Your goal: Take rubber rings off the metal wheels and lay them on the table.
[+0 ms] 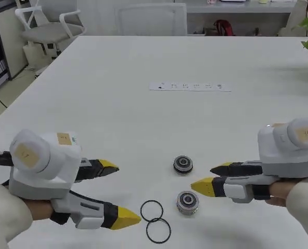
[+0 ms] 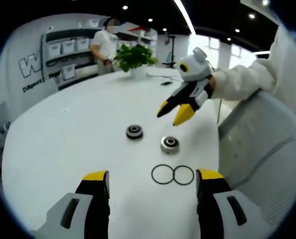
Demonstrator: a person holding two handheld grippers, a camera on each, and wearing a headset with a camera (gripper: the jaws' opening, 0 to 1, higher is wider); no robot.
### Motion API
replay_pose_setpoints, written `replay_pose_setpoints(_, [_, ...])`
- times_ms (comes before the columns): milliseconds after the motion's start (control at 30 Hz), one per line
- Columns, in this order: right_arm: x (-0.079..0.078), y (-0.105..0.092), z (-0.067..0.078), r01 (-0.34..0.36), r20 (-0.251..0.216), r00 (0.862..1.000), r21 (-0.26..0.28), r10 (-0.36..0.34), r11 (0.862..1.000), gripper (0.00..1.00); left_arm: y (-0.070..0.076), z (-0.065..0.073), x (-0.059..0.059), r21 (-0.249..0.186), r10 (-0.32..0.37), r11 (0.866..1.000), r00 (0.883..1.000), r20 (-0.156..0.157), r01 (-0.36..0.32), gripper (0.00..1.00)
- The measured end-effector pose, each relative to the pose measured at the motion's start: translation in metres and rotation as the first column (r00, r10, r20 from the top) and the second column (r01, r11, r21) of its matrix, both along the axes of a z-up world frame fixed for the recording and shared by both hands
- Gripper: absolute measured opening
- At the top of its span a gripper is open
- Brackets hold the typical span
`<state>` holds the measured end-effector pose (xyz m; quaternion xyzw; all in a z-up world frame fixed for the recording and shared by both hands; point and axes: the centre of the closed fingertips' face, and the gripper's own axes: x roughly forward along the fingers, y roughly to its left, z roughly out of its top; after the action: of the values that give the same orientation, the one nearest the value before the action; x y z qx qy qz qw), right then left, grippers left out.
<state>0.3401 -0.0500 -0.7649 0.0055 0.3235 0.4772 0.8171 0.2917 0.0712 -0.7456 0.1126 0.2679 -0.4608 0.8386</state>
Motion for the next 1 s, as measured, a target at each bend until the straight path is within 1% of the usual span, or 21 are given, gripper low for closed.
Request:
replay_pose_setpoints(100, [0.0,0.0,-0.001,-0.003,-0.004,1.0,-0.002,0.003,1.0,0.45,-0.001,0.006,0.005,0.009,0.004,1.0,1.0,0.016,-0.004,0.73])
replay_pose_setpoints(133, [-0.001,0.0,-0.002,-0.004,-0.005,1.0,-0.003,0.004,1.0,0.45,-0.002,0.01,0.007,0.005,0.007,1.0,1.0,0.02,-0.007,0.74])
replay_pose_setpoints(233, [-0.001,0.001,-0.001,-0.008,-0.002,1.0,-0.001,0.008,1.0,0.44,-0.008,0.023,0.011,-0.027,0.008,1.0,0.999,0.041,-0.007,0.75])
replay_pose_setpoints(367, [0.0,0.002,0.001,-0.008,0.0,1.0,0.005,0.008,1.0,0.44,-0.012,0.035,0.018,-0.015,-0.002,1.0,0.997,0.072,0.003,0.75])
replay_pose_setpoints(533, [0.0,0.002,0.001,-0.007,-0.002,1.0,0.009,0.007,1.0,0.44,-0.019,0.055,0.025,-0.029,-0.02,0.999,0.995,0.098,0.023,0.75])
replay_pose_setpoints(600, [-0.001,0.002,0.001,-0.006,-0.003,1.0,0.011,0.006,1.0,0.44,-0.022,0.06,0.029,-0.029,-0.03,0.999,0.994,0.107,0.033,0.75])
replay_pose_setpoints(733, [-0.001,0.002,0.001,-0.005,-0.007,1.0,0.013,0.005,1.0,0.44,-0.026,0.066,0.038,-0.001,-0.061,0.998,0.991,0.122,0.061,0.75])
replay_pose_setpoints(800, [-0.001,0.001,0.0,-0.006,-0.009,1.0,0.012,0.006,1.0,0.44,-0.029,0.07,0.043,0.004,-0.069,0.998,0.989,0.132,0.069,0.75])
replay_pose_setpoints(900, [0.0,0.0,-0.001,-0.003,-0.01,1.0,0.013,0.003,1.0,0.44,-0.034,0.078,0.051,-0.003,-0.08,0.997,0.986,0.146,0.082,0.75])
replay_pose_setpoints(1000, [0.001,-0.001,-0.002,-0.001,-0.013,1.0,0.012,0.001,1.0,0.44,-0.038,0.079,0.058,-0.001,-0.085,0.996,0.985,0.153,0.086,0.74])
